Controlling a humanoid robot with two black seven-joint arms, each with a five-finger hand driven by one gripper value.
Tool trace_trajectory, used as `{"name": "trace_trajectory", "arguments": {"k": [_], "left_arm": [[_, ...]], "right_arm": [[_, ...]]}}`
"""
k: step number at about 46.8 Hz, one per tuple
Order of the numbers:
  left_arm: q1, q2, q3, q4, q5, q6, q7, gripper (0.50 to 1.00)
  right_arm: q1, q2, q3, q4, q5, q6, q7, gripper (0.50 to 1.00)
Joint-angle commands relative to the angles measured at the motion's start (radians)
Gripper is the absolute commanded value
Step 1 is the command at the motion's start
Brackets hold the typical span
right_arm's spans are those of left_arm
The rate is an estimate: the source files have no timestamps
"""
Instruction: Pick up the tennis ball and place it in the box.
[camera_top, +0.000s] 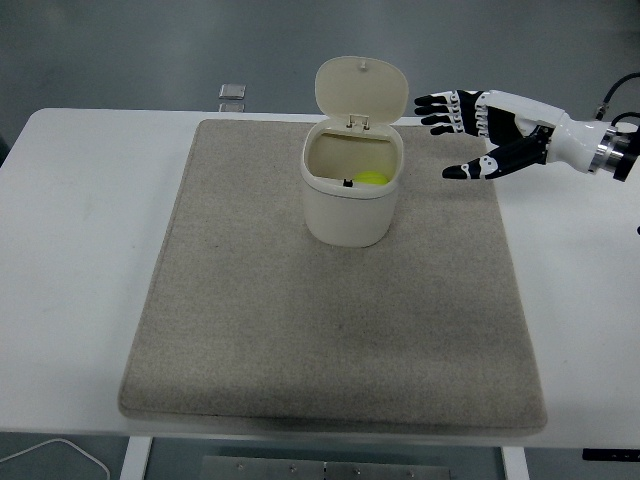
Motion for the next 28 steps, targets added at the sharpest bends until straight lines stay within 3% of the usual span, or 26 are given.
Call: {"name": "trace_trajectory", "arguments": {"k": [1,13,21,28], "left_arm": [[0.0,0.0,0.0,0.0,0.0,0.0,-0.001,0.99],[0.0,0.0,0.0,0.0,0.0,0.0,-0.001,0.992],[0.0,0.0,0.0,0.001,0.0,0.0,-0.001,0.992],[0.0,0.0,0.0,0.0,0.0,0.0,-0.001,0.992]], "right_arm": [[-0.018,0.01,-0.001,-0.035,0.084,0.001,-0.004,0.93],[-0.058,0.086,0.004,-0.151,0.365,-0.002,-0.086,0.93],[-0.095,0.154,0.012,-0.211,0.509,-0.051,-0.152,0.93],[-0.112,0.169,0.012,-0.217,0.686,-0.079,-0.256,0.93]]}}
